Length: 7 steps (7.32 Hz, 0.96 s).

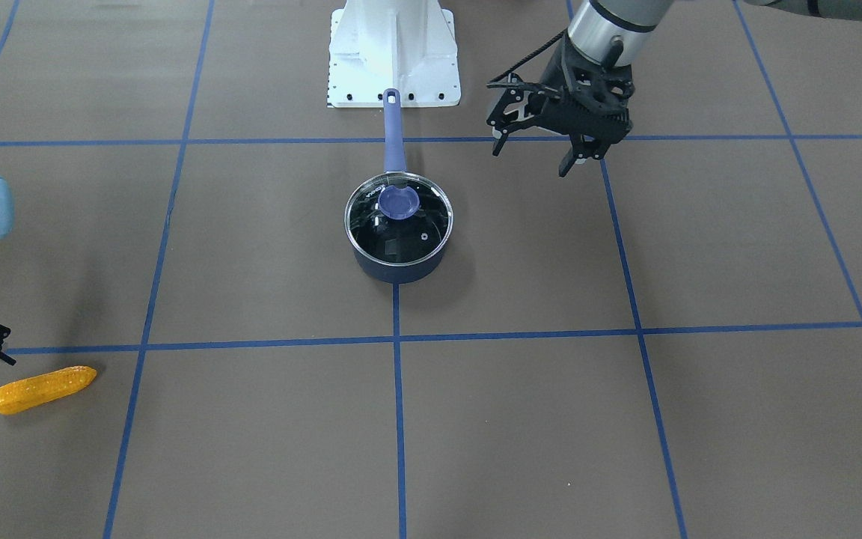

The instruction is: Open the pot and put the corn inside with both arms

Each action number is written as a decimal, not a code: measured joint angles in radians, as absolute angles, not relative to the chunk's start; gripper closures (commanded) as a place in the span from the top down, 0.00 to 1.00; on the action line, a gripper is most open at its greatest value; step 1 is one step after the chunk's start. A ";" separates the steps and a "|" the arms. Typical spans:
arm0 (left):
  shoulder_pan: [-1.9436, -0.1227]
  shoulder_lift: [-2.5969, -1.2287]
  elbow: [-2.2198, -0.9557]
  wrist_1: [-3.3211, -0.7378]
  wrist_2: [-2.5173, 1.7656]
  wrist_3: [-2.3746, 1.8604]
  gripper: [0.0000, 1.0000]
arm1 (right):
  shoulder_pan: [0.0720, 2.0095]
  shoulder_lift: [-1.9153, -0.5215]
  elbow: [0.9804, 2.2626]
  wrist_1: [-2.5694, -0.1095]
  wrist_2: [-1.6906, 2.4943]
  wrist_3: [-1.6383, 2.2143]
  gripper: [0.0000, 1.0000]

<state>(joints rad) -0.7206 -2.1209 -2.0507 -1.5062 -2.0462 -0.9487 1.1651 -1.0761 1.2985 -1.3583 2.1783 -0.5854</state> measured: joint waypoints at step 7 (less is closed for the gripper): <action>-0.666 -2.192 -2.011 -1.499 -2.003 -1.025 0.98 | 1.048 -1.064 1.243 -1.340 2.062 -0.605 0.99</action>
<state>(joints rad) -0.6657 -2.1921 -2.0111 -1.4987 -2.0034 -1.0246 1.0482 -1.0637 1.2432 -1.3396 2.0624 -0.6050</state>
